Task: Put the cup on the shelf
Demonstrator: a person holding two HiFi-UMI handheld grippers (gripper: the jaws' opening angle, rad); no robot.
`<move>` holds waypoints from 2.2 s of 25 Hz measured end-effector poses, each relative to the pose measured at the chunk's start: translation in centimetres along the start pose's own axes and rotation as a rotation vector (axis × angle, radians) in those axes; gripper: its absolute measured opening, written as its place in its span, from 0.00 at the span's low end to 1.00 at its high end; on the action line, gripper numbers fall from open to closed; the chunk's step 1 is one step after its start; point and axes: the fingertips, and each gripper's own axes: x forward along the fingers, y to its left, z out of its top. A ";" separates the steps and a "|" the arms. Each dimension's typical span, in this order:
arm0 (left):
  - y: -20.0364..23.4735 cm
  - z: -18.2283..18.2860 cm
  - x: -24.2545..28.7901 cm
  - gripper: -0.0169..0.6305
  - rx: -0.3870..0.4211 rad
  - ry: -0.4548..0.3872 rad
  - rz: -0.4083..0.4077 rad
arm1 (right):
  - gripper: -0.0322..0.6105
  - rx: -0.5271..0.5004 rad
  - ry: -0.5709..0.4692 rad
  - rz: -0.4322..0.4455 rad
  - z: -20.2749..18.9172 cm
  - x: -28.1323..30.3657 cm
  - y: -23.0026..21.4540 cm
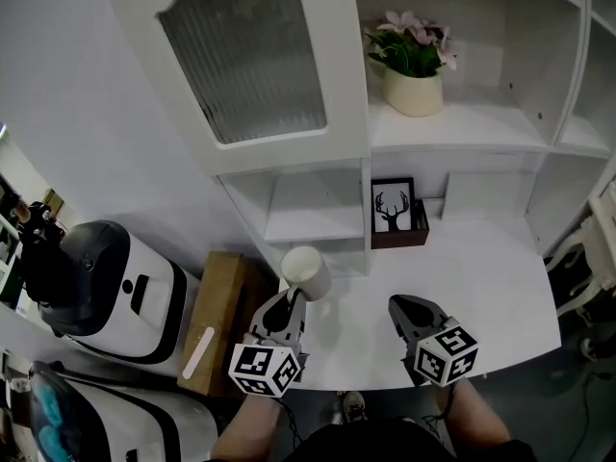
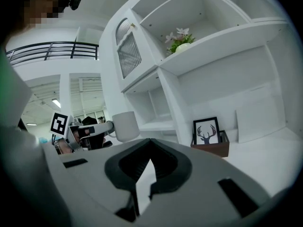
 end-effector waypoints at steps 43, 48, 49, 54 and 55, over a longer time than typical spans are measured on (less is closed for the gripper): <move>6.9 1.5 13.2 0.08 0.032 0.009 -0.077 | 0.05 0.078 -0.012 -0.166 1.5 6.0 -6.2; 7.4 1.4 14.0 0.08 0.030 0.011 -0.071 | 0.05 0.081 -0.008 -0.179 1.5 5.9 -6.6; 7.4 1.4 14.2 0.08 0.030 0.011 -0.070 | 0.05 0.081 -0.008 -0.183 1.5 5.8 -6.8; 7.8 1.5 14.9 0.08 0.030 0.009 -0.063 | 0.05 0.085 -0.009 -0.195 1.7 5.7 -7.2; 7.9 1.5 15.0 0.08 0.030 0.008 -0.060 | 0.05 0.086 -0.009 -0.196 1.7 5.7 -7.2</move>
